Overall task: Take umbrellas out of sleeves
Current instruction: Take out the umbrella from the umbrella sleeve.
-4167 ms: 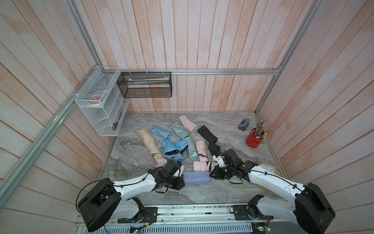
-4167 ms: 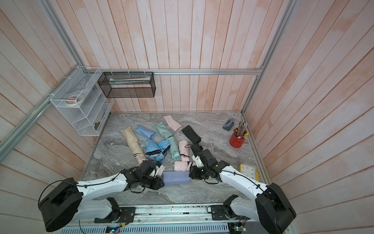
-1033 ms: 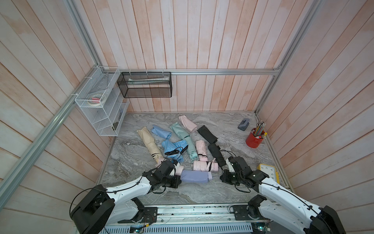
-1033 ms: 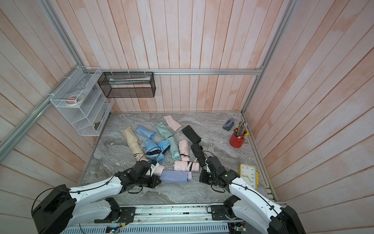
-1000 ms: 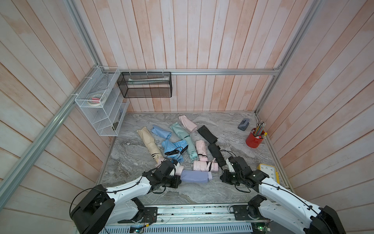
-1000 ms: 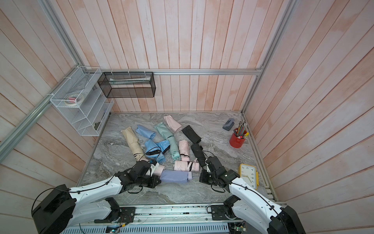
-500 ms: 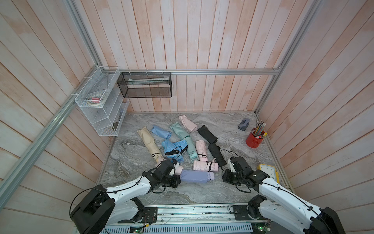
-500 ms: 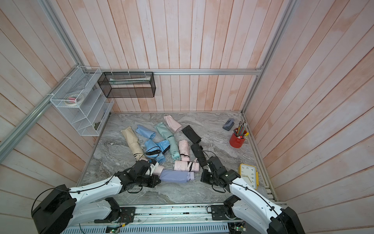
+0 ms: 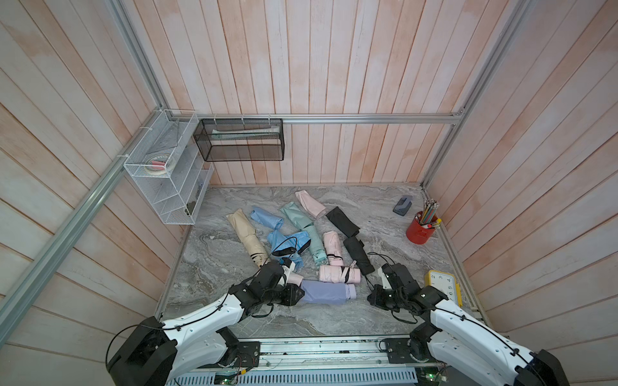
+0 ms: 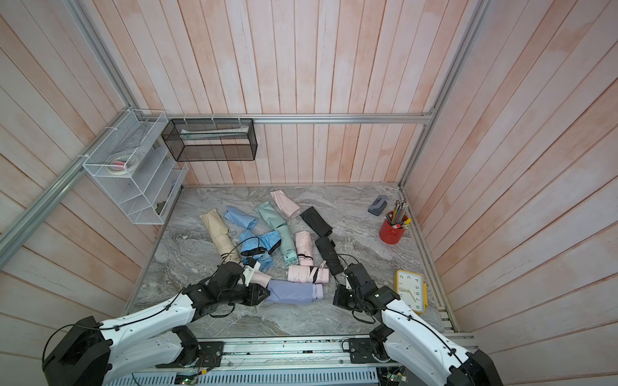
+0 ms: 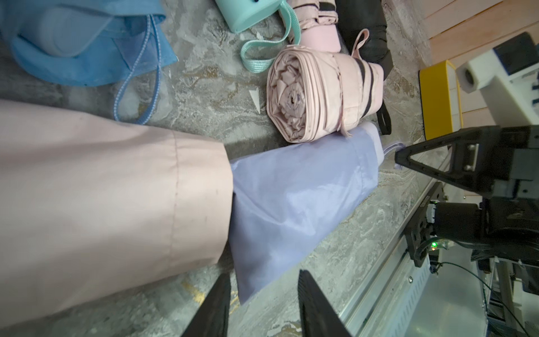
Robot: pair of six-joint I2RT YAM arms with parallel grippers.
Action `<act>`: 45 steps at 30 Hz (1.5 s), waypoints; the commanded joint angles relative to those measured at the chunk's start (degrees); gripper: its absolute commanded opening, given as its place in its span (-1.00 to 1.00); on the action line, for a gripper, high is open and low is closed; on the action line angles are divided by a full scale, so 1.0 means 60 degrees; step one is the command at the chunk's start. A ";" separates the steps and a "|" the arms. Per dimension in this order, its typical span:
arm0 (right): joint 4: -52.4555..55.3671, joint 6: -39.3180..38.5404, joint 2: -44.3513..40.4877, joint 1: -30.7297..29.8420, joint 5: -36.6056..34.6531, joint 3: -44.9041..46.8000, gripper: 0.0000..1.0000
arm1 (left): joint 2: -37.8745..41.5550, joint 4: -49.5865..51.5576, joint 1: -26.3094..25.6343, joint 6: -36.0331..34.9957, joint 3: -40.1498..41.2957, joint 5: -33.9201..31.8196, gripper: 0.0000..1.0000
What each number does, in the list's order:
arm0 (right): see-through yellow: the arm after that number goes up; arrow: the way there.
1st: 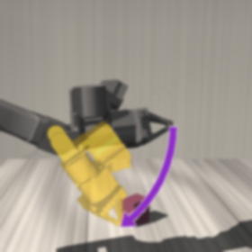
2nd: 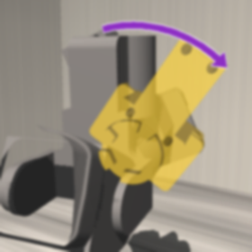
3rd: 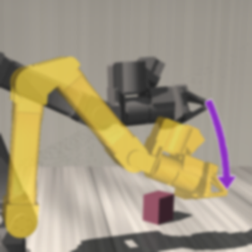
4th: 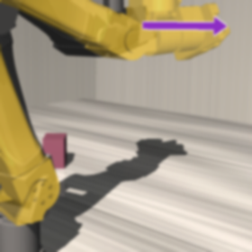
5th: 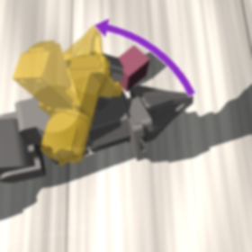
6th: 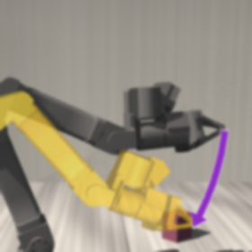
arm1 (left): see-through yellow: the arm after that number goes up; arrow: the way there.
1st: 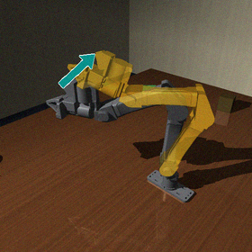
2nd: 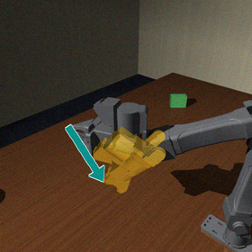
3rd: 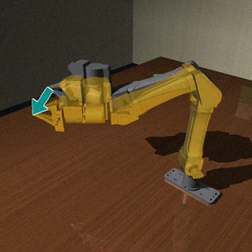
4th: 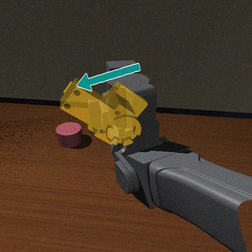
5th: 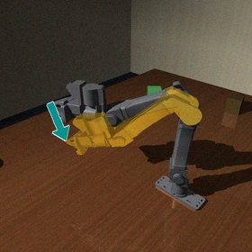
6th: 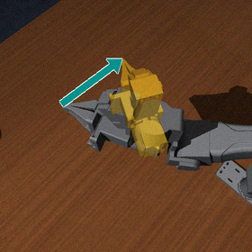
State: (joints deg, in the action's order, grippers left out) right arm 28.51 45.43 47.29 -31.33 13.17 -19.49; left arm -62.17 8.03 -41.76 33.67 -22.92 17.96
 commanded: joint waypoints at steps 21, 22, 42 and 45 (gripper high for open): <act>0.1577 0.0750 -0.2076 0.0021 -0.0103 0.0392 -1.00 | -0.1991 -0.1399 0.0068 0.0248 -0.0835 -0.0271 -0.08; 0.1630 0.0773 -0.2133 0.0020 -0.0115 0.0391 -1.00 | -0.2084 -0.1458 0.0074 0.0248 -0.0868 -0.0264 -0.08; 0.0723 -0.0288 -0.0289 0.0017 0.0850 -0.0416 -1.00 | -0.3032 -0.1465 0.0697 0.0065 -0.1841 0.0656 -0.09; 0.0903 -0.0492 -0.0091 0.0018 0.0889 -0.0658 -1.00 | -0.3338 -0.1187 0.0772 0.0188 -0.2139 0.0936 -0.11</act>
State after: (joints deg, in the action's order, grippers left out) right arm 34.06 45.30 46.28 -31.33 17.23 -21.12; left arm -80.84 -0.23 -37.60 34.96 -33.85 20.80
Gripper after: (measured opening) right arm 0.040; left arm 0.447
